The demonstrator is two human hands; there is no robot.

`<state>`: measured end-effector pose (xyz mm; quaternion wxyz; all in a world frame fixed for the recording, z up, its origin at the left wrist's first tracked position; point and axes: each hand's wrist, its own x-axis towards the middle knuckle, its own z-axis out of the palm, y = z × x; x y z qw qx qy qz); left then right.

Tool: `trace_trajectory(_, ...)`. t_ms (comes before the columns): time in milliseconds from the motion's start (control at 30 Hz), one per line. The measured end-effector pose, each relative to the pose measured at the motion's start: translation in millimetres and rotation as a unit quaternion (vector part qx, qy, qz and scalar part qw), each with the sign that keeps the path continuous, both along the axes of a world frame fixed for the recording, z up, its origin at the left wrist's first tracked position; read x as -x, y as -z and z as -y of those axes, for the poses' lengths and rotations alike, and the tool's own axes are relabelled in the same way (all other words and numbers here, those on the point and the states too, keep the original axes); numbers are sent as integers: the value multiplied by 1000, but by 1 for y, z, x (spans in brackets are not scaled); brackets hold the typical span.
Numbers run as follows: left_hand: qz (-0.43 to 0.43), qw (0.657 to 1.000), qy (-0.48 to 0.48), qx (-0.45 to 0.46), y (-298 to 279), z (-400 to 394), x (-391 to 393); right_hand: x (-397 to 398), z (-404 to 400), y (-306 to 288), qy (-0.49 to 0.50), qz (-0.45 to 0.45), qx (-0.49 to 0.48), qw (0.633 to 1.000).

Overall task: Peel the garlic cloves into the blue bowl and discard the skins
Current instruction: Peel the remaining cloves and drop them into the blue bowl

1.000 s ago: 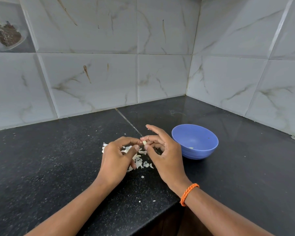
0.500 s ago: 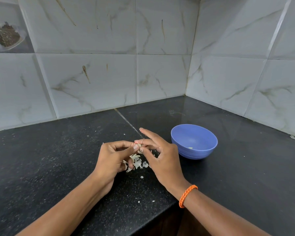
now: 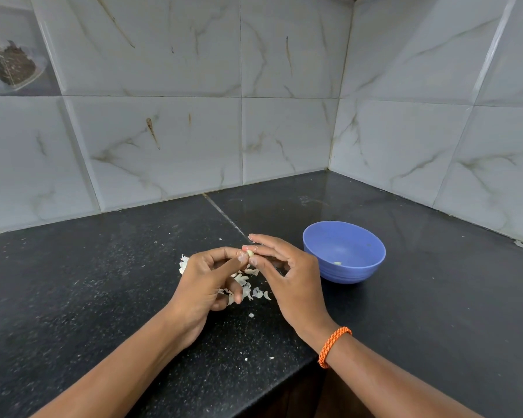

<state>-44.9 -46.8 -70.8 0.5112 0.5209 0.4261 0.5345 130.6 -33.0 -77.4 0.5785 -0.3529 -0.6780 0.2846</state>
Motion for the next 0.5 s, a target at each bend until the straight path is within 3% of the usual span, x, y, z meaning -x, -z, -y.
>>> trace_trajectory(333,-156,972,-117,-134,0,2,-1,0,-4,4,31,10,-9,999)
trace_trajectory(500,-153,965,-146,-155,1,3,-2,1,-3,4,13,19,-4,1000)
